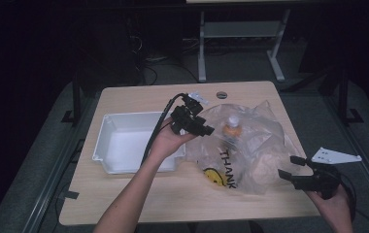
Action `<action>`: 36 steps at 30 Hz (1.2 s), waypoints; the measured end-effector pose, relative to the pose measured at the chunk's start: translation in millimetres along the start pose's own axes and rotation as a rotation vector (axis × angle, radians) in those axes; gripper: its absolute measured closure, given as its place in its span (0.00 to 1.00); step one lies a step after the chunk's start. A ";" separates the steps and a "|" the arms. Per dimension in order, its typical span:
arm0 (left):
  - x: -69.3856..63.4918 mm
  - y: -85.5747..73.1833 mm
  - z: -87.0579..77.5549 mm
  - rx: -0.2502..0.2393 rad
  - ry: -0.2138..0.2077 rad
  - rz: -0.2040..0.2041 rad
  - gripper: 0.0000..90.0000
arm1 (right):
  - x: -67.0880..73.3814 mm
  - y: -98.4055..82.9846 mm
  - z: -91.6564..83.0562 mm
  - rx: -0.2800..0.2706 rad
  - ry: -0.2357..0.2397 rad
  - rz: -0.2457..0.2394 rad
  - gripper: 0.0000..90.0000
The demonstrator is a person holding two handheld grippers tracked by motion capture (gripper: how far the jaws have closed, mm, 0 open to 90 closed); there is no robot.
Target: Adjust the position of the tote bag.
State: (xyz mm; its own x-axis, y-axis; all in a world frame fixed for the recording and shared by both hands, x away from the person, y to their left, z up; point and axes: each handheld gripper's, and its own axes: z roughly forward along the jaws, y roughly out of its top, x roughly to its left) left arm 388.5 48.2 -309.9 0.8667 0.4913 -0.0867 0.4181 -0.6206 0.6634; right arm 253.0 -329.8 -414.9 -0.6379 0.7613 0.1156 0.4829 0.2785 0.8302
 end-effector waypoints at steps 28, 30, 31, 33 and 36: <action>0.6 28.8 48.3 0.025 -0.034 -0.001 0.61 | -1.8 -0.5 0.1 -0.009 0.008 0.007 0.29; 0.7 28.6 49.3 0.029 -0.035 0.003 0.66 | -1.6 -0.4 0.0 -0.010 0.008 0.006 0.29; 0.4 28.5 49.8 0.028 -0.033 0.005 0.69 | -1.7 -0.4 0.0 -0.009 0.008 0.004 0.29; -0.1 28.5 50.2 0.035 -0.031 0.012 0.74 | -1.9 -0.4 0.0 -0.010 0.007 0.005 0.29; -0.9 28.3 50.9 0.040 -0.019 0.020 0.80 | -1.7 -0.2 -0.1 -0.011 0.008 0.006 0.29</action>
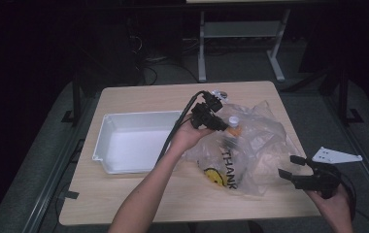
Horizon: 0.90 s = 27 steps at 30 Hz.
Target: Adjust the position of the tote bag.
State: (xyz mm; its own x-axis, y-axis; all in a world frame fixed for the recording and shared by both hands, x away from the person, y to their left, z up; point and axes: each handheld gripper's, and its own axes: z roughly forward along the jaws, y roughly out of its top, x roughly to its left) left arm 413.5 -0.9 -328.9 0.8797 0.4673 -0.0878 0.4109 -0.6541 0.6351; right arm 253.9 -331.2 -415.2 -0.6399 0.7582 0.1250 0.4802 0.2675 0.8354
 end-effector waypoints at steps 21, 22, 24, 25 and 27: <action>12.3 -21.4 -8.8 0.014 0.009 -0.027 1.00 | 1.4 0.9 2.4 0.004 0.003 -0.001 0.29; 13.1 -23.6 -9.2 0.008 0.013 -0.037 0.99 | 1.4 0.9 2.4 0.004 0.002 -0.001 0.29; 15.6 -27.7 -10.9 0.023 0.015 -0.032 1.00 | 1.4 0.9 2.6 0.005 0.002 -0.001 0.29; 16.0 -29.9 -11.4 0.020 0.017 -0.042 1.00 | 1.5 1.0 2.7 0.005 0.001 -0.002 0.29; 18.0 -34.1 -11.9 0.016 0.015 -0.055 1.00 | 1.7 1.2 2.8 0.004 0.000 -0.004 0.29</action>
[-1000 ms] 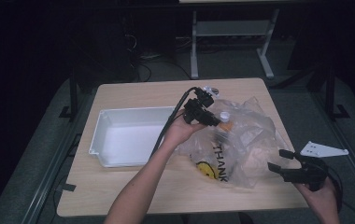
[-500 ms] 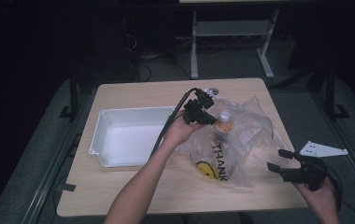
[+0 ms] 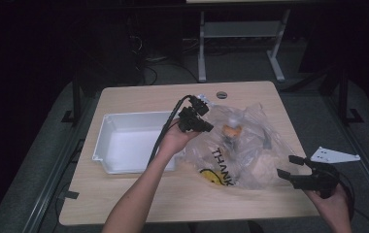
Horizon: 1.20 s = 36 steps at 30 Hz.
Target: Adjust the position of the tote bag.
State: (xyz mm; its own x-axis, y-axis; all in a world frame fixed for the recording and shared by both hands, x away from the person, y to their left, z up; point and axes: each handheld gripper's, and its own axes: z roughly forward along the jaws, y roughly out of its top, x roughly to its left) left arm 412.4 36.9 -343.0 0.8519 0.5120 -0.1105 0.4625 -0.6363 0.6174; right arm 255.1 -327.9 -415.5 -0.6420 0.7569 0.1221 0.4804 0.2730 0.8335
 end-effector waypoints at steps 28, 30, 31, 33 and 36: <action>17.0 -24.7 12.3 0.035 0.014 -0.069 0.99 | 0.1 0.3 -0.3 0.001 -0.002 -0.005 0.29; 16.4 -24.5 12.0 0.031 0.013 -0.068 0.99 | 0.2 0.3 -0.3 0.001 -0.002 -0.006 0.29; 16.4 -24.2 10.9 0.032 0.012 -0.065 0.98 | 0.1 0.3 -0.4 0.001 -0.002 -0.005 0.29; 16.7 -24.2 7.8 0.021 0.004 -0.070 0.95 | 0.1 0.1 -0.6 0.000 -0.002 -0.005 0.29; 16.5 -23.9 0.6 0.021 0.005 -0.060 0.89 | 0.3 0.0 -0.6 0.000 -0.002 -0.004 0.29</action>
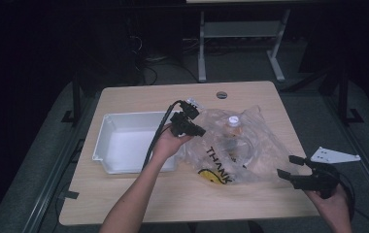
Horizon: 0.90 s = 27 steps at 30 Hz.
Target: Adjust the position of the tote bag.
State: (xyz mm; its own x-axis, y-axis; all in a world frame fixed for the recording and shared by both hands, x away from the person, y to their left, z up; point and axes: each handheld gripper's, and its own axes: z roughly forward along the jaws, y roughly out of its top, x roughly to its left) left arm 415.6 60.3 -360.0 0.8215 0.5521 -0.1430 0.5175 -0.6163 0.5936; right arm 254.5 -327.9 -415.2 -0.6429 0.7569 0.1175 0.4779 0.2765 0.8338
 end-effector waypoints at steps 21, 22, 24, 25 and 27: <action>-21.8 13.5 -48.2 -0.128 -0.048 0.064 0.70 | 1.9 2.0 1.6 0.000 0.003 -0.010 0.29; -23.5 16.1 -49.2 -0.130 -0.050 0.074 0.69 | 1.7 2.1 1.5 0.000 0.003 -0.011 0.29; -28.0 21.3 -50.2 -0.142 -0.058 0.084 0.69 | 1.3 2.2 1.5 -0.004 0.004 -0.009 0.29; -29.7 24.2 -50.5 -0.141 -0.062 0.092 0.68 | 1.1 2.1 1.5 -0.004 0.005 -0.007 0.29; -33.2 29.7 -50.9 -0.145 -0.064 0.111 0.66 | 0.5 2.0 1.7 -0.003 0.005 -0.005 0.29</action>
State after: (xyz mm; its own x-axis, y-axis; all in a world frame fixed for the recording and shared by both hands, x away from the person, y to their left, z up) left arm 391.5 52.3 -297.3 0.8875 0.4454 -0.1179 0.3869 -0.5816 0.7156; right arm 256.2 -326.0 -414.3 -0.6482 0.7525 0.1165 0.4732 0.2783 0.8358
